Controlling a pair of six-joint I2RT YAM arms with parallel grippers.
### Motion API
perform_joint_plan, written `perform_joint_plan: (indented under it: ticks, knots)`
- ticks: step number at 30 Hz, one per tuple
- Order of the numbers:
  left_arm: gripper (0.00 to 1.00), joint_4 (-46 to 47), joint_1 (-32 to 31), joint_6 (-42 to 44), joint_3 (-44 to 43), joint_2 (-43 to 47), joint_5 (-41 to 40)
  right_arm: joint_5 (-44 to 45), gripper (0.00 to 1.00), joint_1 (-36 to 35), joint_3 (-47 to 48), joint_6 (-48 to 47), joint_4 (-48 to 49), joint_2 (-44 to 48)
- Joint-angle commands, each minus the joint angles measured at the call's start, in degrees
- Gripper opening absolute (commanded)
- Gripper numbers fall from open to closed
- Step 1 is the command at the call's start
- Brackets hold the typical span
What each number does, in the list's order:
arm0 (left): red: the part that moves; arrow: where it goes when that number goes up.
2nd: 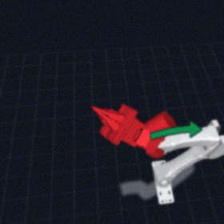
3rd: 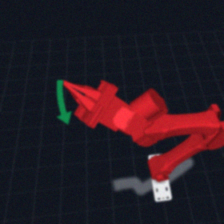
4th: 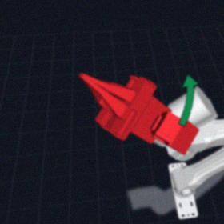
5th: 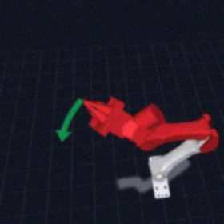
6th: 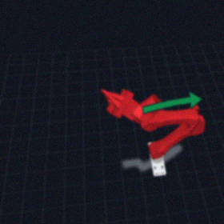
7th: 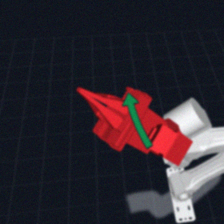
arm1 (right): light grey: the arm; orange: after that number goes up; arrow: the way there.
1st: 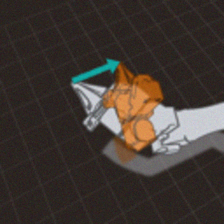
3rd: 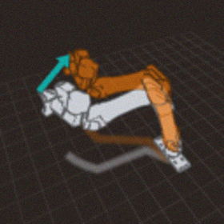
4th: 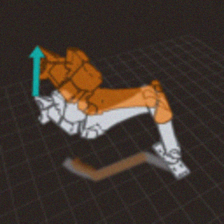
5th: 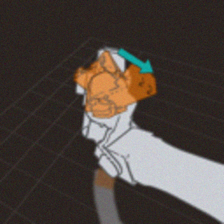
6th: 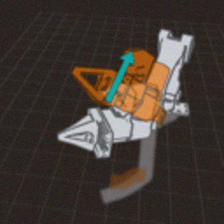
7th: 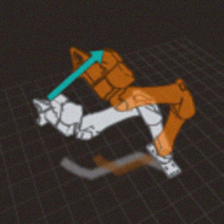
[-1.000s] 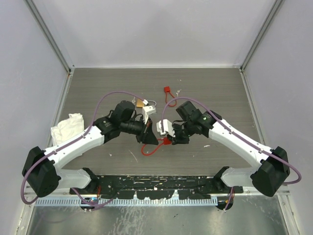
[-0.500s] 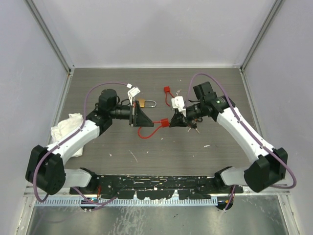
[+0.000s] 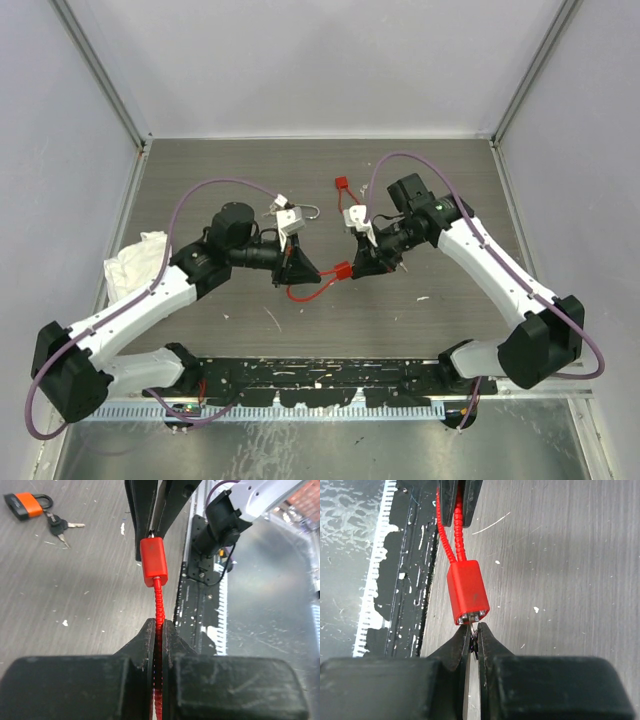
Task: Lock with the key
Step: Lock the lock.
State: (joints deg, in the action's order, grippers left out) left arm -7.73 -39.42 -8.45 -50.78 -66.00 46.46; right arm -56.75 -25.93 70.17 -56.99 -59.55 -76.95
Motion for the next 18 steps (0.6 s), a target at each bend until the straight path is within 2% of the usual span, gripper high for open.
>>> perform_joint_plan:
  ticks: [1, 7, 15, 18]
  knots:
    - [0.02, 6.1, -2.26, 6.73, 1.17, 1.37, -8.12, -4.71, 0.01, -4.16, 1.23, 7.1, 4.75, 2.57]
    - [0.14, 13.97, -2.42, -0.6, 5.01, 0.41, -2.66, -8.67, 0.01, -4.13, 1.19, 8.29, 4.99, 2.88]
    - [0.23, 14.99, -2.5, -3.22, 6.21, -0.64, 0.12, -10.01, 0.01, -4.21, -1.4, 10.96, 8.65, 4.59]
    - [0.3, 14.55, -2.42, -3.29, 5.17, -1.82, 2.84, -7.98, 0.01, -4.34, -2.01, 10.09, 8.69, 4.73]
